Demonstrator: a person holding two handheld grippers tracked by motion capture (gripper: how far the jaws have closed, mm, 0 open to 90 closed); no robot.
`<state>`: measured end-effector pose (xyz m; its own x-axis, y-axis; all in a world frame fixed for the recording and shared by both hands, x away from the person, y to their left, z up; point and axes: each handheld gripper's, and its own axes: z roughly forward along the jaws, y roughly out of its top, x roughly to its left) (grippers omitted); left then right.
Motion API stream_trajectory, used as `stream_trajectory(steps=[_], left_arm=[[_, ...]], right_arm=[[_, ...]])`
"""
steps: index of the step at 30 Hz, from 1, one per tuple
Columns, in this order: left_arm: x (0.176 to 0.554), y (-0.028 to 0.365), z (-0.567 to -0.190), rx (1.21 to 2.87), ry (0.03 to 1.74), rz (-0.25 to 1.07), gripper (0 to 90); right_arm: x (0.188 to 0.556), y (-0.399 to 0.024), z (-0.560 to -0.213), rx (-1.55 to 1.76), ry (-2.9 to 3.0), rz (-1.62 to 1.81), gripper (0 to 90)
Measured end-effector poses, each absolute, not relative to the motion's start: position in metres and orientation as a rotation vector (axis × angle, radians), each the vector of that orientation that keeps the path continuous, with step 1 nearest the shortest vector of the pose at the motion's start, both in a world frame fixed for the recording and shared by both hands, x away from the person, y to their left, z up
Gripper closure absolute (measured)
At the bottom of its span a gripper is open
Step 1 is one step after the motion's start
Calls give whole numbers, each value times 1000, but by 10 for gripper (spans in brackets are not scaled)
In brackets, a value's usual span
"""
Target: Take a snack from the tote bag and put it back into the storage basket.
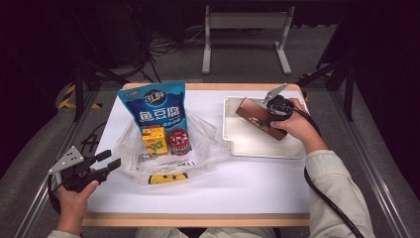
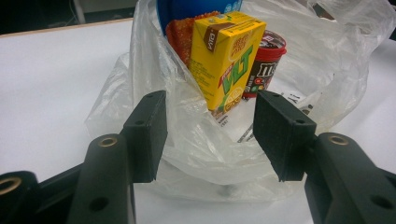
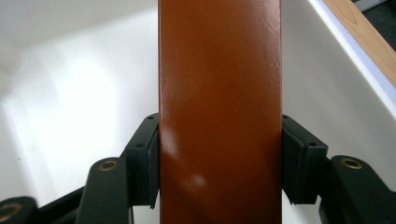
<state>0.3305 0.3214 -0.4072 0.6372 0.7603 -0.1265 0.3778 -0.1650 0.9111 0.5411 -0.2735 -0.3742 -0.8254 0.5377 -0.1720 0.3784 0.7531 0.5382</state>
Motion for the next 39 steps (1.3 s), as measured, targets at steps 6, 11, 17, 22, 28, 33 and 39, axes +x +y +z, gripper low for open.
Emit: stream_trajectory(steps=[6, 11, 17, 22, 28, 33, 39], left_arm=[[331, 321, -407, 1777, 921, 439, 455], [331, 321, -407, 1779, 917, 440, 455], [332, 320, -407, 1780, 915, 436, 455], [333, 319, -407, 1782, 912, 433, 455], [334, 318, -407, 1784, 909, 434, 455], [335, 318, -407, 1782, 906, 432, 455], [338, 315, -407, 1785, 901, 428, 455]], right_arm=[[543, -272, -382, 722, 2641, 699, 413], [544, -271, -384, 725, 2641, 697, 411], [545, -273, -387, 745, 2635, 695, 406], [544, -273, -387, 755, 2631, 691, 387], [543, -276, -384, 775, 2609, 726, 364], [538, -279, -375, 787, 2580, 797, 380], [526, -283, -363, 763, 2552, 922, 492]])
